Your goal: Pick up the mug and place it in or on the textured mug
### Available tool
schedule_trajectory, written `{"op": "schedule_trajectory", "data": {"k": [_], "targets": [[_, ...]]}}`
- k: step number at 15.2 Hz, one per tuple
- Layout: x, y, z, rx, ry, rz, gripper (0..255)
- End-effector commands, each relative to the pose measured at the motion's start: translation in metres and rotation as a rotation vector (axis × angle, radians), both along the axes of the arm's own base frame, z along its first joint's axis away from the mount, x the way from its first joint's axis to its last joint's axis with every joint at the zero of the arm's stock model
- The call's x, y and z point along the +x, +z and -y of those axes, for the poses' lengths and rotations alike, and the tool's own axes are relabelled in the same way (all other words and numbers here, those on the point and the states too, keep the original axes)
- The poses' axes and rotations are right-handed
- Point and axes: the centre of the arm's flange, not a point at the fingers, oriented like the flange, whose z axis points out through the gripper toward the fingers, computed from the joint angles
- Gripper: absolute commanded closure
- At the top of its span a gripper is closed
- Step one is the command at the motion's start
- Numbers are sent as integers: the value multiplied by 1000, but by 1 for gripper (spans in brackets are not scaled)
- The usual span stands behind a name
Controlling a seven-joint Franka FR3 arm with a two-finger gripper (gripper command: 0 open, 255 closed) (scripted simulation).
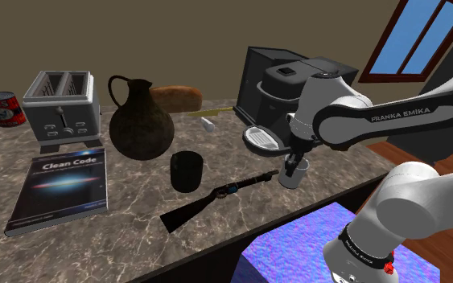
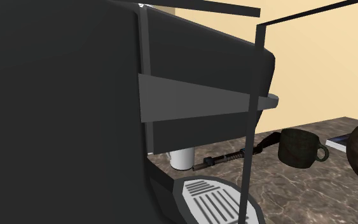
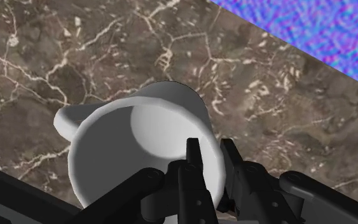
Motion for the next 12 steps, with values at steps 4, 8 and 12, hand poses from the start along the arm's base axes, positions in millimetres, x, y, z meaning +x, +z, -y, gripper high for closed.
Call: {"op": "schedule_trajectory", "data": {"k": [4, 8, 12], "targets": [[0, 0, 0, 0, 0, 0, 255], [0, 5, 0, 0, 0, 0, 255], [0, 26, 0, 0, 0, 0, 255]]}}
